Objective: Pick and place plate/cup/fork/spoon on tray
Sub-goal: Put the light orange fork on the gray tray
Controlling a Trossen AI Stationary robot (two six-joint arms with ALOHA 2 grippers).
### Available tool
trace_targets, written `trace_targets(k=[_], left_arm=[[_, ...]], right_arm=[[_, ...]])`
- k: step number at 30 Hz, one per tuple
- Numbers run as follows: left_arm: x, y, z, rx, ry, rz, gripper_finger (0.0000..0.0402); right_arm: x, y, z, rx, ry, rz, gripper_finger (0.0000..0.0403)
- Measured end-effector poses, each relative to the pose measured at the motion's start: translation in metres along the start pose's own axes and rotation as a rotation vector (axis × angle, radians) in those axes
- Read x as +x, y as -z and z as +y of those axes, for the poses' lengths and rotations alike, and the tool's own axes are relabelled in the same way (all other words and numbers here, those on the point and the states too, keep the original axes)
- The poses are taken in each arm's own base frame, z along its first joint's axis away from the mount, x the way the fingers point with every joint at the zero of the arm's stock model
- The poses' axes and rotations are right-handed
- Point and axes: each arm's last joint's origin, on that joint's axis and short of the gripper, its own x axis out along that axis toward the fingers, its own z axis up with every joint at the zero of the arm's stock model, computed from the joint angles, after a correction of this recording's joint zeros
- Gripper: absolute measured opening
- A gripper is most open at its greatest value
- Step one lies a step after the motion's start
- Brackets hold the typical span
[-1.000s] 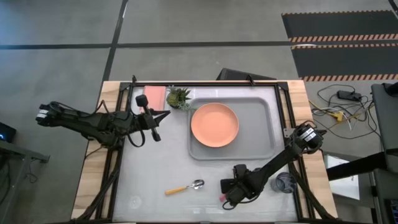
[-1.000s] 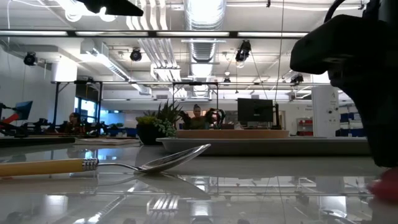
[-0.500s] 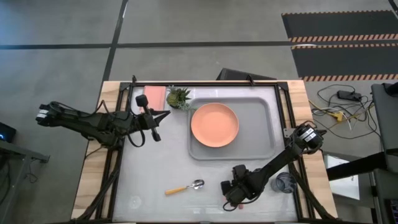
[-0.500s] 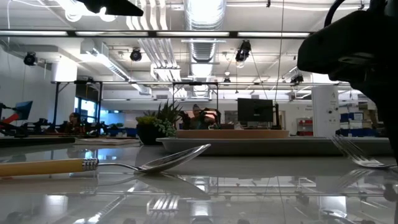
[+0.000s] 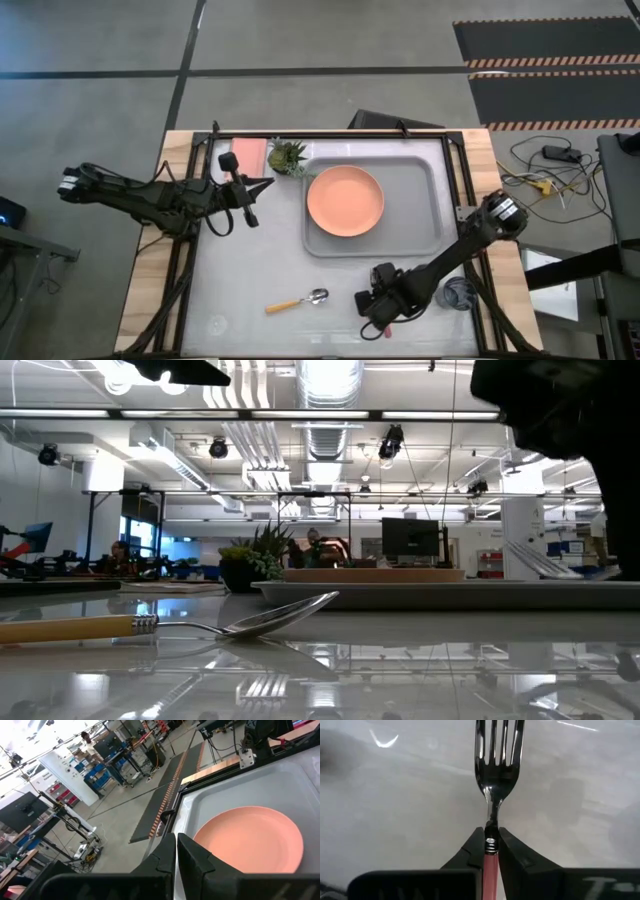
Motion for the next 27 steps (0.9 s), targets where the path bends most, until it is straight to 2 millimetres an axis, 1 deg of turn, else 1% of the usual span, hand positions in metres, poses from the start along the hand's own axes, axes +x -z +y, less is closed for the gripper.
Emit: trace_targets(k=[10, 14, 17, 20, 23, 27], left_arm=[[0.000, 0.000, 0.000, -0.023, 0.001, -0.001, 0.0000], [0.000, 0.000, 0.000, -0.023, 0.001, -0.001, 0.0000], [0.001, 0.000, -0.001, -0.023, 0.001, 0.001, 0.0000], [0.001, 0.000, -0.001, -0.023, 0.002, 0.002, 0.0000], [0.001, 0.000, -0.001, -0.022, 0.003, 0.003, 0.0000], [0.002, 0.001, -0.002, -0.019, 0.005, 0.007, 0.0000]], right_arm=[[-0.045, -0.010, -0.004, -0.025, -0.135, -0.092, 0.0019], [-0.059, -0.022, -0.007, -0.039, -0.156, -0.141, 0.0018], [-0.067, -0.038, -0.007, -0.059, -0.146, -0.162, 0.0018], [-0.073, -0.059, -0.006, -0.096, -0.130, -0.182, 0.0018], [-0.081, -0.087, -0.009, -0.097, -0.080, -0.200, 0.0018], [-0.094, -0.128, -0.021, -0.103, 0.007, -0.218, 0.0018]])
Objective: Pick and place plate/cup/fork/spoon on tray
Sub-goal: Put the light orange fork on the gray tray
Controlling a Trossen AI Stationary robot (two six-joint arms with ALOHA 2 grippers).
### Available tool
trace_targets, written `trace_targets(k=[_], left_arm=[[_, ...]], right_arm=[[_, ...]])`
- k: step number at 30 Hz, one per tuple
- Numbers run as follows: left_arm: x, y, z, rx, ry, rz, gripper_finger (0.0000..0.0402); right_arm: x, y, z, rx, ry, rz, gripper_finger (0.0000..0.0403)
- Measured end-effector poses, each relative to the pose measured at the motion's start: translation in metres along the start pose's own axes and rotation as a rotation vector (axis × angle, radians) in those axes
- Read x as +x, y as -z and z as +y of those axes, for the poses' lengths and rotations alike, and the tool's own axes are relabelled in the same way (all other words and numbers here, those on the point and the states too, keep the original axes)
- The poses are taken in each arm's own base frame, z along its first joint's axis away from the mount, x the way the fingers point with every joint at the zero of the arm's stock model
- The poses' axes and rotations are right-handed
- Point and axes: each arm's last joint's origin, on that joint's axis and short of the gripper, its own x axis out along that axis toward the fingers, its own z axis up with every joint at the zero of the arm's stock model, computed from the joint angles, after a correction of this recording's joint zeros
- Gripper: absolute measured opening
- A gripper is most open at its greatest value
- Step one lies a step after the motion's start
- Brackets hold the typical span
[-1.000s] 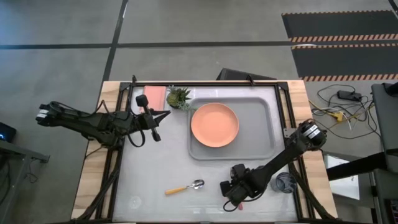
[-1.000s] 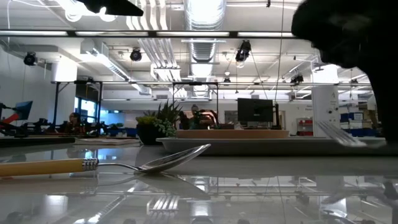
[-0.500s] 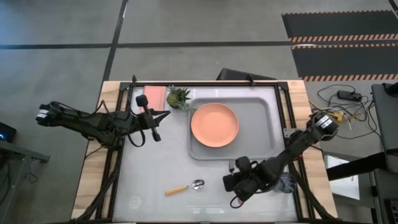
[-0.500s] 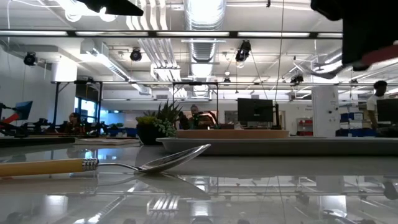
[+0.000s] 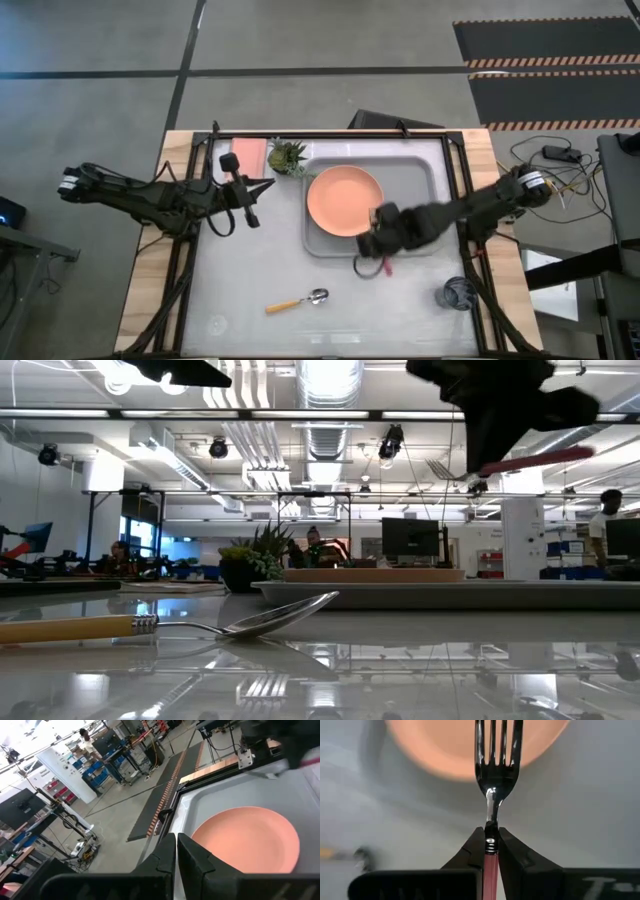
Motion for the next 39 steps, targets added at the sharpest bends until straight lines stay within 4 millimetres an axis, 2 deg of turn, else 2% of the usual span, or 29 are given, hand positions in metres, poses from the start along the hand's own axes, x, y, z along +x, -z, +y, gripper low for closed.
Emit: trace_targets(k=[7, 13, 20, 27, 31, 39], left_arm=[[0.001, 0.002, -0.002, 0.016, 0.009, 0.018, 0.0000], [0.001, 0.002, -0.002, 0.016, 0.009, 0.018, 0.0000], [0.001, 0.002, -0.002, 0.016, 0.009, 0.018, 0.0000], [0.001, 0.002, -0.002, 0.004, 0.009, 0.019, 0.0000], [0.001, 0.002, -0.002, -0.003, 0.008, 0.018, 0.0000], [0.001, 0.002, -0.002, -0.004, 0.008, 0.018, 0.0000]], right_arm=[[0.001, -0.062, -0.032, -0.018, 0.098, -0.021, 0.0018], [0.020, -0.088, -0.066, 0.017, 0.162, 0.042, 0.0018], [0.049, -0.092, -0.108, 0.116, 0.141, 0.109, 0.0018], [0.071, -0.090, -0.137, 0.201, 0.130, 0.122, 0.0018], [0.080, -0.090, -0.146, 0.214, 0.167, 0.142, 0.0018], [0.096, -0.096, -0.147, 0.193, 0.212, 0.169, 0.0018]])
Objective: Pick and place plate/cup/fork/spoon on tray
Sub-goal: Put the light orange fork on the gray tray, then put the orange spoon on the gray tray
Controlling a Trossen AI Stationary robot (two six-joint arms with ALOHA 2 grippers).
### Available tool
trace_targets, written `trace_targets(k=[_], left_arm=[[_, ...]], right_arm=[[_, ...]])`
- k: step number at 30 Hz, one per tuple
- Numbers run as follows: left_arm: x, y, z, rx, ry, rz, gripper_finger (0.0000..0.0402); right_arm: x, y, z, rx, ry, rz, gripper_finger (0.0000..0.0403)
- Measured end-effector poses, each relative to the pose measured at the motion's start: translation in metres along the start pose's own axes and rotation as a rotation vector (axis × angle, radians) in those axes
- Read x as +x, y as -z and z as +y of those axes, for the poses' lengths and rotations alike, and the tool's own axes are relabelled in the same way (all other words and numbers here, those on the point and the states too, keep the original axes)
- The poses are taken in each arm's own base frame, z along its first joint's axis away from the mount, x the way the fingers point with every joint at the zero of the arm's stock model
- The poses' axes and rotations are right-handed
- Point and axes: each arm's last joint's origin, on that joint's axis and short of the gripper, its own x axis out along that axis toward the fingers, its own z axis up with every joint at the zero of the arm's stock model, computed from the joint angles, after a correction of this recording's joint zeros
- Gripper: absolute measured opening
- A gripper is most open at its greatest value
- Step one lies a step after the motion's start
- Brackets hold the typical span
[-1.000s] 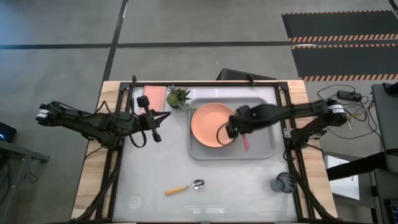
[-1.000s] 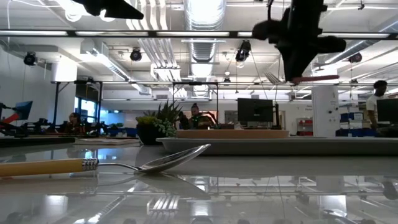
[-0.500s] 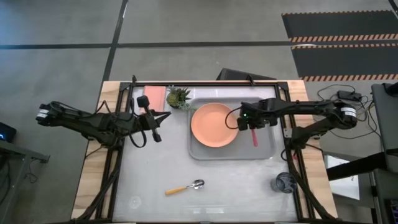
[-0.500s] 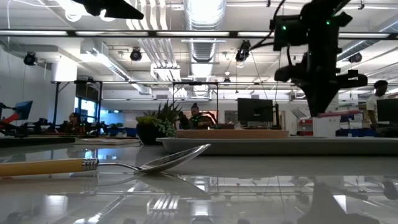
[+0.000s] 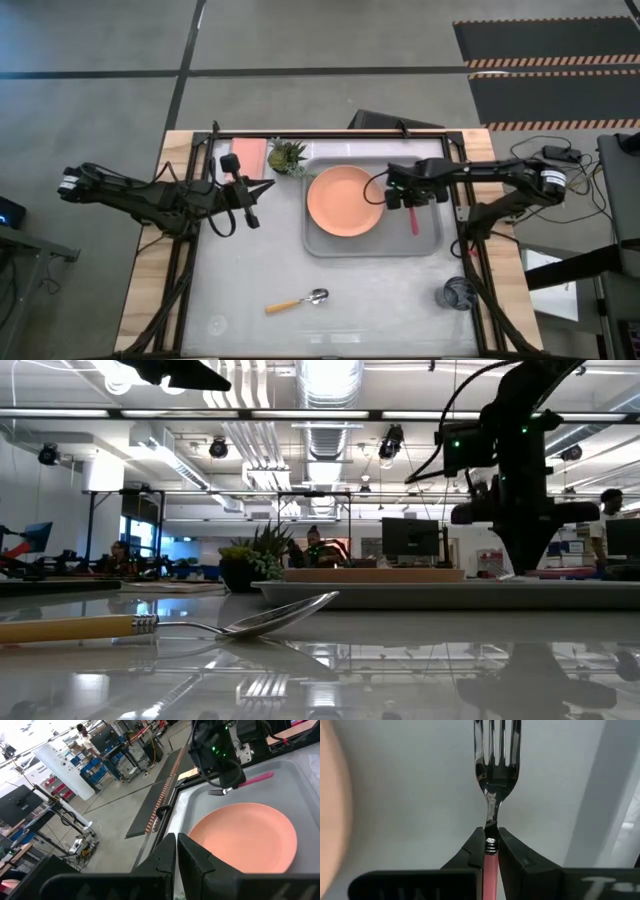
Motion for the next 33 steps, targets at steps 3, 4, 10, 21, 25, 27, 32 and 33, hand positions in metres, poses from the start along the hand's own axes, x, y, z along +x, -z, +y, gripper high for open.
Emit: trace_targets(k=[3, 4, 10, 21, 25, 27, 32, 33], left_arm=[[0.000, 0.000, 0.000, -0.002, 0.000, 0.000, 0.0000], [0.000, 0.000, 0.000, -0.002, 0.000, 0.000, 0.0000], [0.000, 0.000, 0.000, -0.003, 0.000, 0.000, 0.0000], [0.000, 0.000, 0.000, -0.005, 0.000, 0.000, 0.0000], [0.000, 0.000, 0.000, -0.006, 0.000, 0.000, 0.0000], [0.000, 0.000, 0.000, -0.006, 0.000, 0.000, 0.0000], [0.000, 0.000, 0.000, -0.007, 0.000, 0.000, 0.0000], [0.000, 0.000, 0.000, -0.008, 0.000, 0.000, 0.0000]], right_arm=[[0.007, -0.002, 0.001, 0.000, 0.030, 0.016, 0.0019], [0.009, -0.003, 0.002, -0.001, 0.038, 0.021, 0.0019], [0.020, -0.005, 0.004, -0.006, 0.098, 0.016, 0.0031], [0.020, -0.005, 0.003, -0.014, 0.118, -0.003, 0.0100], [0.013, -0.004, 0.001, -0.016, 0.090, -0.004, 0.0117], [0.009, -0.001, 0.002, -0.021, 0.051, 0.015, 0.0121], [-0.016, 0.009, 0.015, -0.060, -0.068, -0.015, 0.0119], [-0.023, 0.012, 0.018, -0.068, -0.090, -0.034, 0.0116]])
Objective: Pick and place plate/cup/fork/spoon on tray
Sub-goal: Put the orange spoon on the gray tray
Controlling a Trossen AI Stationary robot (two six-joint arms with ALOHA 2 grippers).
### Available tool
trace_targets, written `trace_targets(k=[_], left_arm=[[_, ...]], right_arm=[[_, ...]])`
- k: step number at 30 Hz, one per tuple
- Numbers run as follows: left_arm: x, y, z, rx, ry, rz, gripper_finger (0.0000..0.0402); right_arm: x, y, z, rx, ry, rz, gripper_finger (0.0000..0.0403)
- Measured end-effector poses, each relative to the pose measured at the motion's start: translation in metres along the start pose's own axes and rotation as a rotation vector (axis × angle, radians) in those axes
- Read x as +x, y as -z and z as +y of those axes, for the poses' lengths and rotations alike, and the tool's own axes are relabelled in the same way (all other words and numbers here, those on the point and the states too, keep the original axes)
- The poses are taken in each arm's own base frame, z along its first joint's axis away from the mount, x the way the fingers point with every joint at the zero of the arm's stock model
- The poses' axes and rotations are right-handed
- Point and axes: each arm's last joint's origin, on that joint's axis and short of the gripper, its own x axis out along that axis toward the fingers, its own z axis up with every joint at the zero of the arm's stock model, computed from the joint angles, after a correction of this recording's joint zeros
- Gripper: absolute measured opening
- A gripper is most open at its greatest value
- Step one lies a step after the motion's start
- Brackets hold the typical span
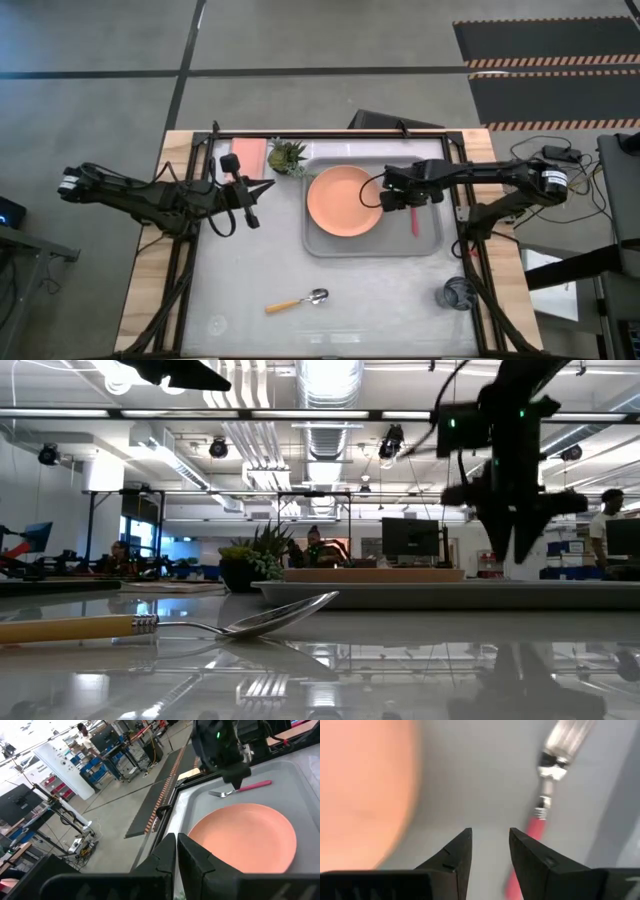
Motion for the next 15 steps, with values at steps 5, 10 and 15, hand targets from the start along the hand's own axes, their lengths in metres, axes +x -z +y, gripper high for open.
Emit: trace_targets(k=[5, 10, 15], left_arm=[[0.000, 0.000, 0.000, -0.024, 0.000, 0.000, 0.0000], [0.001, 0.000, -0.001, -0.048, 0.002, 0.002, 0.0000], [0.002, 0.000, -0.003, -0.081, 0.006, 0.008, 0.0000]], right_arm=[[-0.035, 0.015, 0.027, -0.069, -0.095, -0.155, 0.0102], [-0.060, 0.043, 0.056, -0.185, -0.168, -0.266, 0.0088], [-0.070, 0.083, 0.078, -0.329, -0.216, -0.331, 0.0075]])
